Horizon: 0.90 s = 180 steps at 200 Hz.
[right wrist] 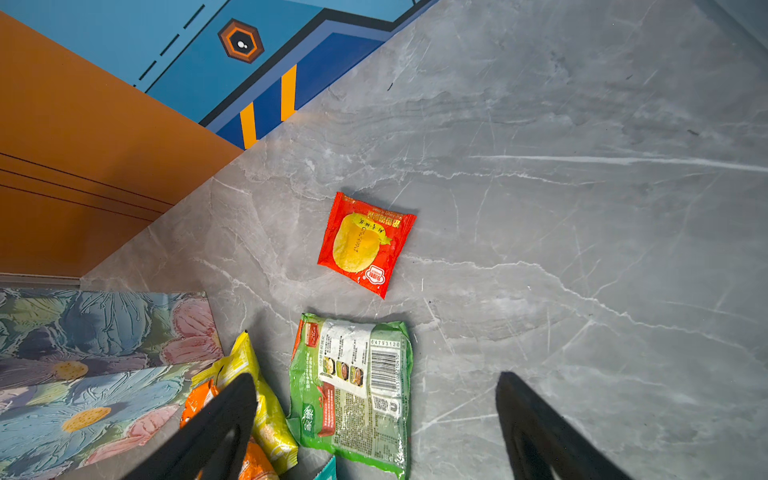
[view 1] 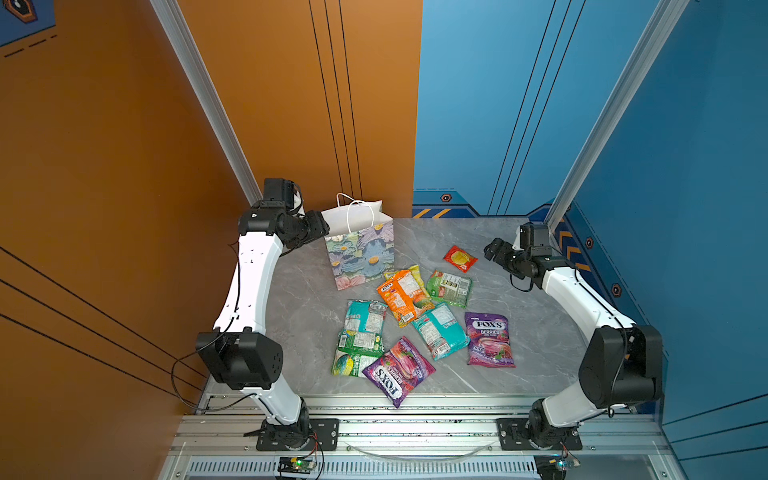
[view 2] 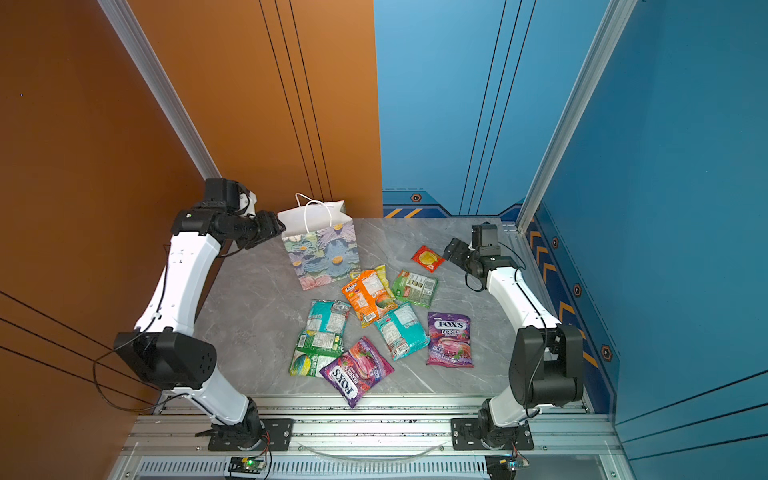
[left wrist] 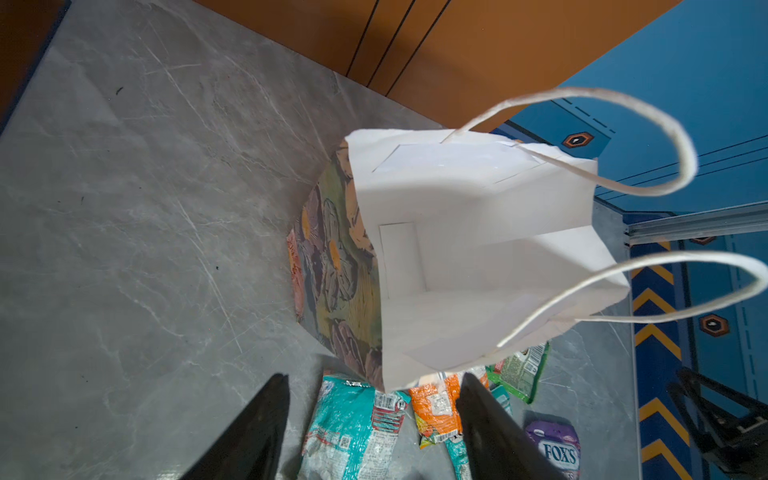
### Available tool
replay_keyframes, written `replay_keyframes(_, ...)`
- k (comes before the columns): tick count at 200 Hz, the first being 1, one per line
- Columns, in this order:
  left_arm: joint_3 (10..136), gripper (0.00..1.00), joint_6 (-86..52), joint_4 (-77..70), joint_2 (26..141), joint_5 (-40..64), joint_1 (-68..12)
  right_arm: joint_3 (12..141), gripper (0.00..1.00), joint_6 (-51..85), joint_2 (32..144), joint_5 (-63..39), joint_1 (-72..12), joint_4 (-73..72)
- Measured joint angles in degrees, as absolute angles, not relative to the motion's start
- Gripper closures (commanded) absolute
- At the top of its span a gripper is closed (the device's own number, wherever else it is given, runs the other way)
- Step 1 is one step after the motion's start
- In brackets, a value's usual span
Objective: Place the snacks into the paper bag
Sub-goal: Move the paper bag to the middle-left of the table.
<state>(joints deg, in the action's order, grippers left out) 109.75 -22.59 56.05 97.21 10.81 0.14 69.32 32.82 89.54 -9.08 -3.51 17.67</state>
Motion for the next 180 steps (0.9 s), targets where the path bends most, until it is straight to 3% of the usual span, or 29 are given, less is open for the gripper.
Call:
replay_keyframes(36, 113.4, 0.43, -21.9, 57.6, 101.4, 9.4, -0.6, 69.4, 0.09, 32.8, 90.3, -9.5, -3.5, 17.7)
replay_keyframes(76, 118.9, 0.58, -21.0, 59.2, 105.3, 8.1, -1.2, 69.4, 0.09, 32.9, 90.6, -10.6, -3.6, 17.7)
replay_keyframes(151, 124.6, 0.62, -20.3, 62.8, 110.5, 6.3, -1.6, 69.4, 0.09, 32.9, 90.7, -11.2, -3.8, 17.7)
replay_keyframes(180, 125.9, 0.79, -19.7, 63.9, 111.9, 6.0, -1.9, 69.4, 0.09, 32.9, 90.9, -11.9, -3.8, 17.6)
